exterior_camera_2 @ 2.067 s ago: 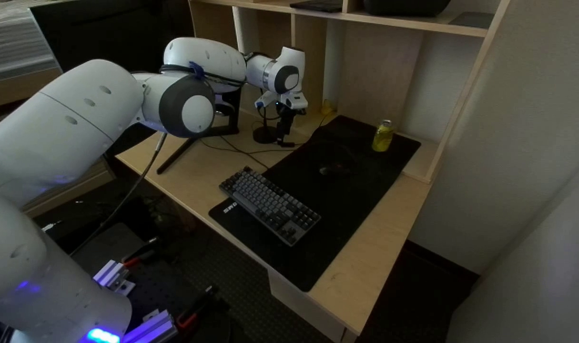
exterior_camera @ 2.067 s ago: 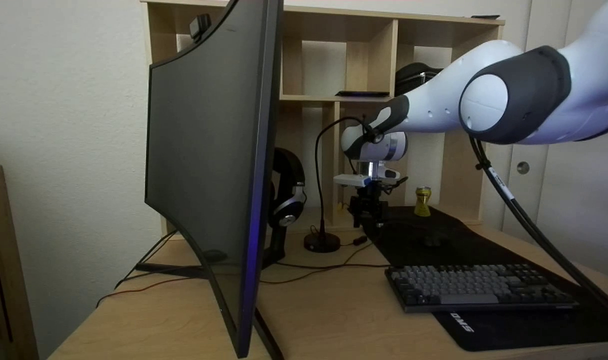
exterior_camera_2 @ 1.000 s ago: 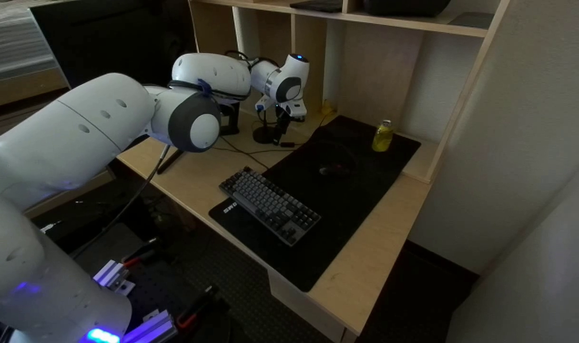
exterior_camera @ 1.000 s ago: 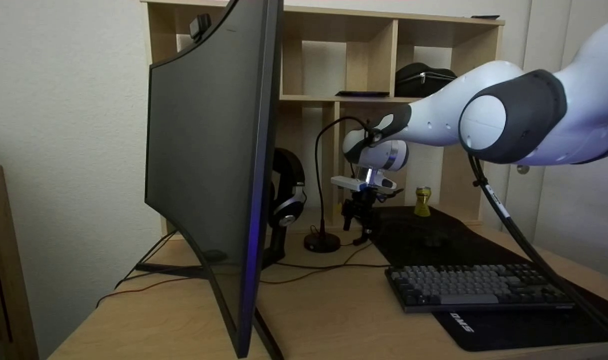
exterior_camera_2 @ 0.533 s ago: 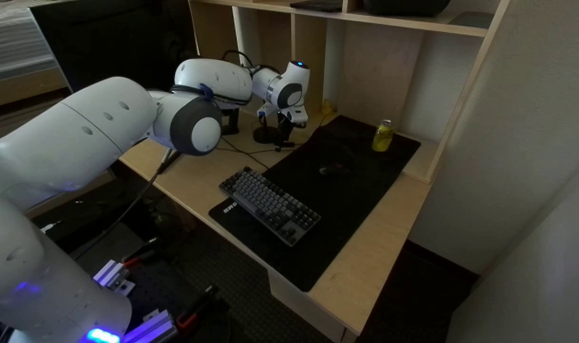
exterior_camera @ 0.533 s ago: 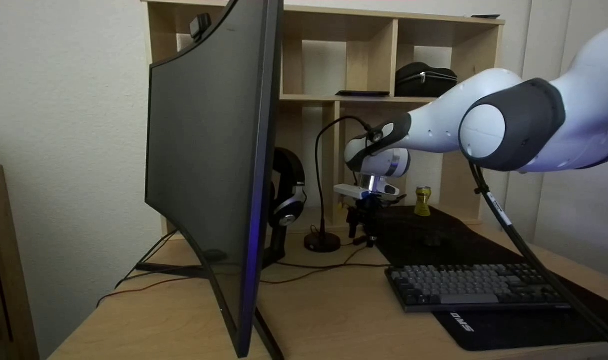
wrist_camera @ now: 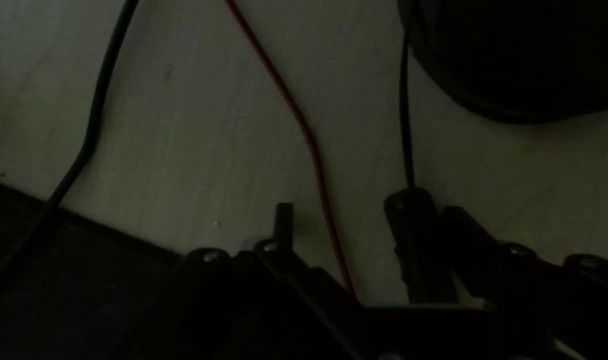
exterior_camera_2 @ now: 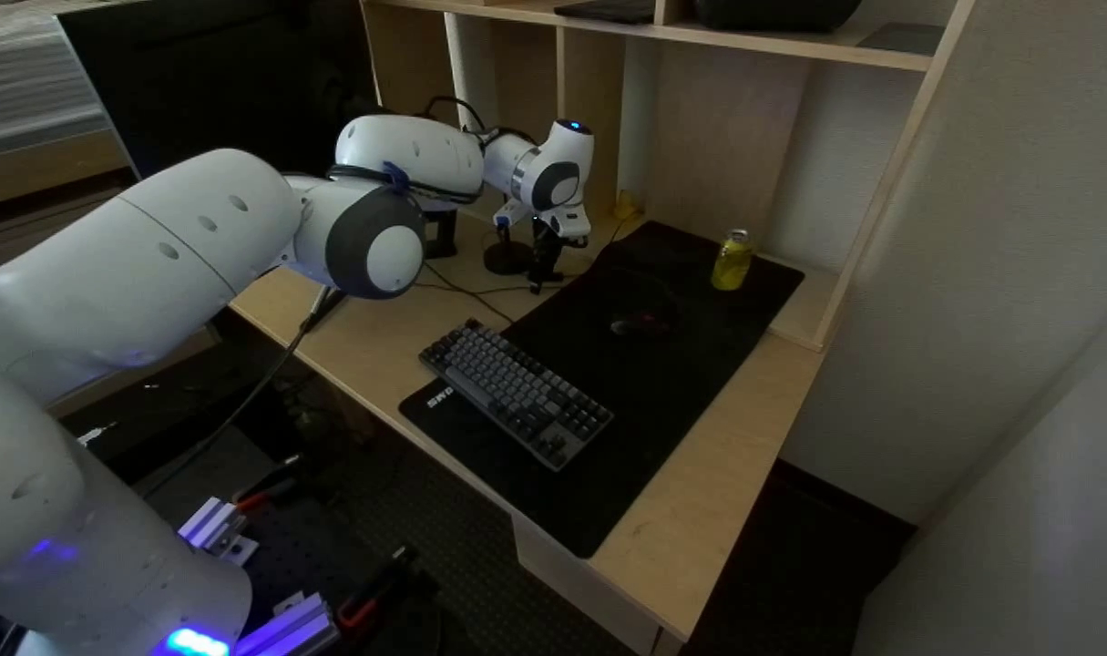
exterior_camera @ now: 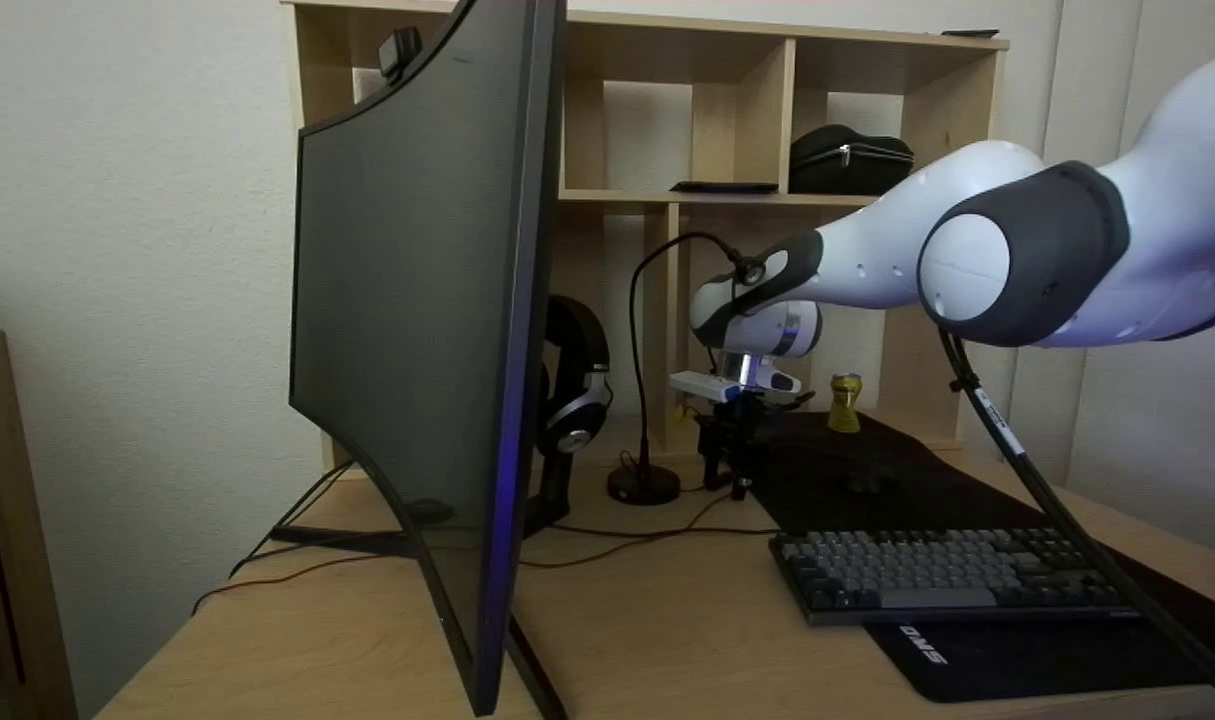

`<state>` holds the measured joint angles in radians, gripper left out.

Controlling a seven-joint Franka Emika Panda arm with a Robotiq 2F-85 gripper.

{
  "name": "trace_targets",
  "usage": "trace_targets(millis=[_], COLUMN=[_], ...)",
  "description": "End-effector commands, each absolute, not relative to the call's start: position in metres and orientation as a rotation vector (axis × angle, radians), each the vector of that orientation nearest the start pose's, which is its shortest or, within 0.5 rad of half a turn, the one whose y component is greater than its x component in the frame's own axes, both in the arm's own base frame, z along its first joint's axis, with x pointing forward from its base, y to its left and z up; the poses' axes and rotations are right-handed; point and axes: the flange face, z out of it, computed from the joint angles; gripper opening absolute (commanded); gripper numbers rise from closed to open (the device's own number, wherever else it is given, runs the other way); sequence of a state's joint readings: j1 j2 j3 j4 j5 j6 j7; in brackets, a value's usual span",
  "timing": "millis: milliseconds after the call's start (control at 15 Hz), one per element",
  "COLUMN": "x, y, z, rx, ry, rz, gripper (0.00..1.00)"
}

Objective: Move the soda can to the front of the mat, put the headphones on the back of the monitor, then switch on the desk lamp

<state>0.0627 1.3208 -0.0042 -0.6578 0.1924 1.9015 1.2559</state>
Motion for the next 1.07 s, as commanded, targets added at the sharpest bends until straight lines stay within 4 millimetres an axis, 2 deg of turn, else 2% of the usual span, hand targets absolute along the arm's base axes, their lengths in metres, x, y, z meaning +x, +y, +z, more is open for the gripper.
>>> trace_targets(millis=[0,400,467,533,733,800,867,1000], x=[0.793,0.794,0.794,0.795,0.795,0.794,0.795,0.797], y=[0.059,0.057,0.056,0.056,0.056,0.055,0.053,0.044], z=[0.141,0.144,0.144,0.144,0.145,0.147,0.150,0.162], rx=[-2.460,-2.460,-2.461,-2.462,-2.451,-2.446,-2.430,-2.391], ry=[1.795,1.792,1.793,1.792,1.799,1.791,1.797,1.819], rz=[0.210,0.190,0.189,0.185,0.185,0.210,0.214,0.223], gripper=[0.46,0.03,0.00,0.04,0.05,0.44,0.45,0.56])
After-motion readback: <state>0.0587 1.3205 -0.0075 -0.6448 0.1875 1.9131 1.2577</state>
